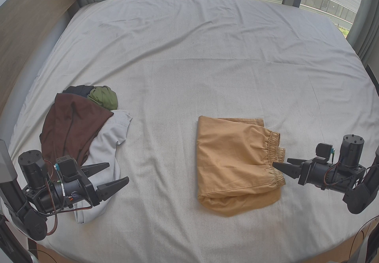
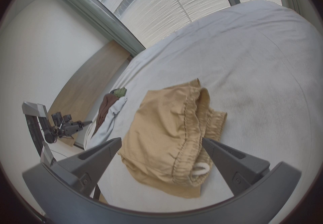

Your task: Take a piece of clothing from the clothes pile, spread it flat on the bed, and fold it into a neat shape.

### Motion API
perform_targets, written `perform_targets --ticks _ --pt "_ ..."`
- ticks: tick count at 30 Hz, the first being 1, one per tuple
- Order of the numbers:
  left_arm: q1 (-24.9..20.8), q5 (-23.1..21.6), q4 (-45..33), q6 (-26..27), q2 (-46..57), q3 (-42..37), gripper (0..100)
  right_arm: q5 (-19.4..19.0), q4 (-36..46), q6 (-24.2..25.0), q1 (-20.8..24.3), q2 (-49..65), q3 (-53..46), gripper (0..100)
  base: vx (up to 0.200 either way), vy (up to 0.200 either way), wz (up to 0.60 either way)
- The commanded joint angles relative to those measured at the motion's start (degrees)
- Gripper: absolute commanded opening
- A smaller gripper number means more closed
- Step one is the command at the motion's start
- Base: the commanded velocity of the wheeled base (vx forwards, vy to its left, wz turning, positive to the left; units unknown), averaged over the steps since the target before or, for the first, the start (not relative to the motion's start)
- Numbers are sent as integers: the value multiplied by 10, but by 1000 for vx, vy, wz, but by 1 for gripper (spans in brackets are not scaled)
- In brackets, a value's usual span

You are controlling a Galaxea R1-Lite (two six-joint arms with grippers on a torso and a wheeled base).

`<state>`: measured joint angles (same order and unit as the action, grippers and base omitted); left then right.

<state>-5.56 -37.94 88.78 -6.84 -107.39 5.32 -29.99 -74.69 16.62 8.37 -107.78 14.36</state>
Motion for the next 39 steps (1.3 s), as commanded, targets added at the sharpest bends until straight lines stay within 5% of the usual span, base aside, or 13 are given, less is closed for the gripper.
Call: perform_targets --ticks 1,6,17,24,28,39 --pt "3 0 0 1 -22 1 100 0 2 -21 -2 -35 -19 100 0 0 0" --pt "4 0 0 2 -29 2 100 13 -4 -50 -15 -82 -20 100 0 0 0" --pt "4 0 0 2 -29 3 100 17 -5 -34 -14 -139 -17 100 0 0 0" --pt "3 0 0 2 -29 4 100 12 -19 25 -1 -162 -3 100 0 0 0" --pt "3 0 0 2 -30 2 100 15 -97 100 23 -204 8 100 0 0 0" --pt "3 0 0 2 -28 4 100 16 -136 134 56 -244 15 100 0 0 0"
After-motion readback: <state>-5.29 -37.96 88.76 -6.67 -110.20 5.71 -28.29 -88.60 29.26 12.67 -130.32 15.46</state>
